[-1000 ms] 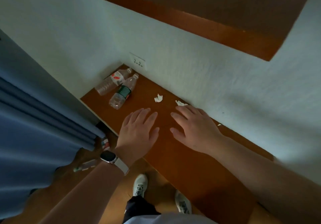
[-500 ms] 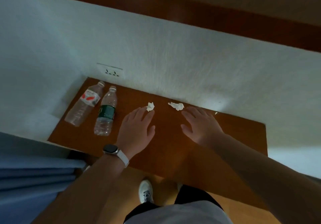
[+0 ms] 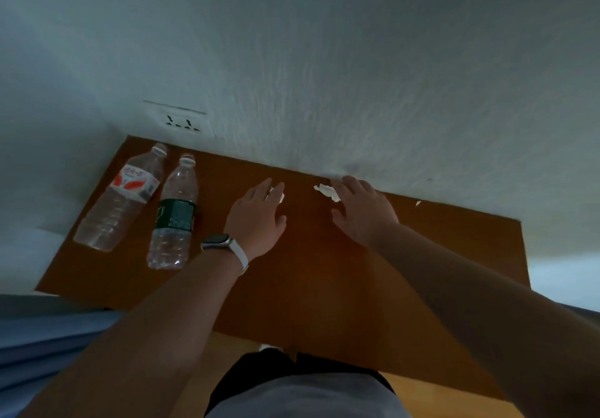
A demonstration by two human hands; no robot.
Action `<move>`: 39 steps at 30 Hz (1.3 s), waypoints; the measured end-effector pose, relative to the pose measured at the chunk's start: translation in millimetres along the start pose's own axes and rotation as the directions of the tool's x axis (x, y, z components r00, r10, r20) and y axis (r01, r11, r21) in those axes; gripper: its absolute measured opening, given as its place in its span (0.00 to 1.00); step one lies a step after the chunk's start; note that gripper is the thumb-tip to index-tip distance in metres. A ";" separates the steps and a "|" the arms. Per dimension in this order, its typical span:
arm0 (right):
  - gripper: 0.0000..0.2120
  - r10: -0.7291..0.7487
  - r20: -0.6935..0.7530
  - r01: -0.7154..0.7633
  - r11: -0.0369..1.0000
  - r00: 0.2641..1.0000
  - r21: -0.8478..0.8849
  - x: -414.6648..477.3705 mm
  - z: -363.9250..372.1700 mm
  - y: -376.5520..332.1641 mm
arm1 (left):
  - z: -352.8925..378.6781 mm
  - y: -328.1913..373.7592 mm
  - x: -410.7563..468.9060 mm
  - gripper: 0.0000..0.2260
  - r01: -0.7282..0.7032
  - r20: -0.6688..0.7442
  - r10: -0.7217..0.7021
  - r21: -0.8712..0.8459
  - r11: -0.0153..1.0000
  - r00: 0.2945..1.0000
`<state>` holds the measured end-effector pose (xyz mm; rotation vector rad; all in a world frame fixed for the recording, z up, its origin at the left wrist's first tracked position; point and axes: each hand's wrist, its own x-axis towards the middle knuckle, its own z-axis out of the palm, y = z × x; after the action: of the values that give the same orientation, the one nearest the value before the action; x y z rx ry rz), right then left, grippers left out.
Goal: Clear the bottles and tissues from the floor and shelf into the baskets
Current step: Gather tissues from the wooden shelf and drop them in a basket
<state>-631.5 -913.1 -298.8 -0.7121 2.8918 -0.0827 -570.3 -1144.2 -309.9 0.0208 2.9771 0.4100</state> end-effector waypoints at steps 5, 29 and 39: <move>0.28 0.022 0.018 -0.022 1.000 1.000 0.017 13.5 22.9 4.9 | 27.0 -4.8 5.7 0.26 -0.064 0.019 0.064 0.006 0.998 0.998; 0.15 0.194 -0.131 -0.180 0.977 0.972 0.113 -128.5 -77.9 -2.1 | -53.8 61.2 -58.9 0.10 -0.302 -0.130 0.278 -0.239 0.923 0.952; 0.16 0.311 -0.261 -0.282 0.949 0.914 0.141 -211.4 -108.6 54.9 | -66.8 167.0 -60.4 0.09 -0.470 -0.170 0.440 -0.231 0.852 0.882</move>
<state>-490.4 -764.5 -166.5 -0.2516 3.1991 -0.3134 -520.5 -1003.3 -193.1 0.7127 2.9714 0.8901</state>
